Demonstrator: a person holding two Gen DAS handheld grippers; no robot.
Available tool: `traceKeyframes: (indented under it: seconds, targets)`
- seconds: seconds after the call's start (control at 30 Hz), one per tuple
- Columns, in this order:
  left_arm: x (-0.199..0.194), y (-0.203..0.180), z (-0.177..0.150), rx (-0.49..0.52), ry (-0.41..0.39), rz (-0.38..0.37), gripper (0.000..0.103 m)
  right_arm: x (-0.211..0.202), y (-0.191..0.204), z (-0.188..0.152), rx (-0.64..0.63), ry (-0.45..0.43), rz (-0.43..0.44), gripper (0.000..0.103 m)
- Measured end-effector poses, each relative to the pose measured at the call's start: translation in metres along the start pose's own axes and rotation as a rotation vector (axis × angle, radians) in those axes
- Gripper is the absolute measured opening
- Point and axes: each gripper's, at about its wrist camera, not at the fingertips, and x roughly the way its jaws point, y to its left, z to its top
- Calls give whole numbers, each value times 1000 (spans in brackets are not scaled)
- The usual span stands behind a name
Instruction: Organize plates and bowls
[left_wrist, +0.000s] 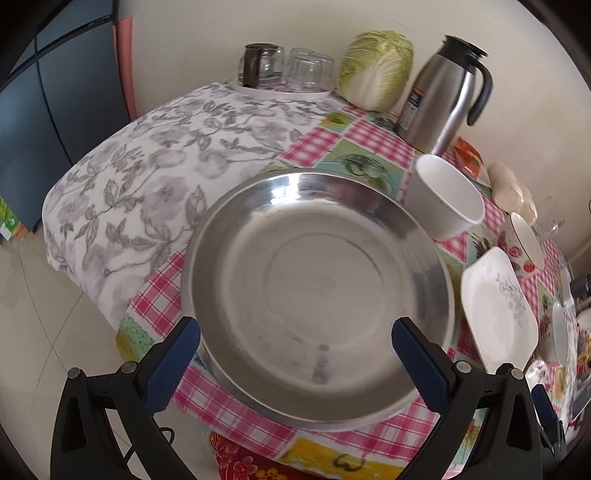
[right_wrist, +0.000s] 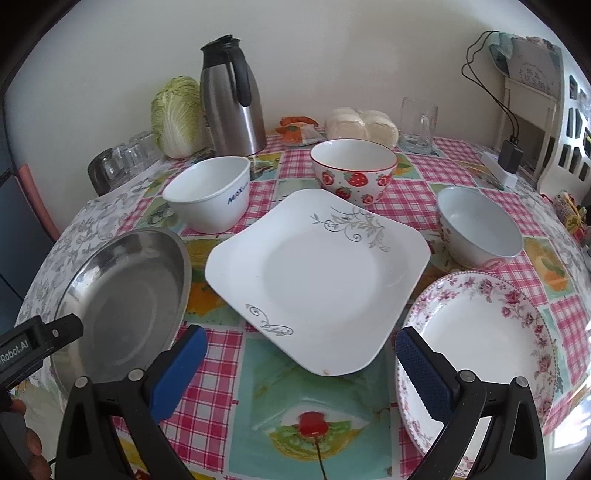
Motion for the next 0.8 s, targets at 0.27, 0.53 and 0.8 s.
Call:
traceKeyframes:
  seconds: [0.27, 0.53, 0.8]
  targets:
    - [10, 28, 9, -30, -93, -10, 103, 7, 30, 3, -93, -7, 82, 95]
    - [25, 46, 17, -16, -68, -11, 103, 27, 52, 5, -138, 54, 191, 67]
    - [46, 67, 23, -74, -10, -1, 85, 54, 60, 3, -103, 135, 258, 48]
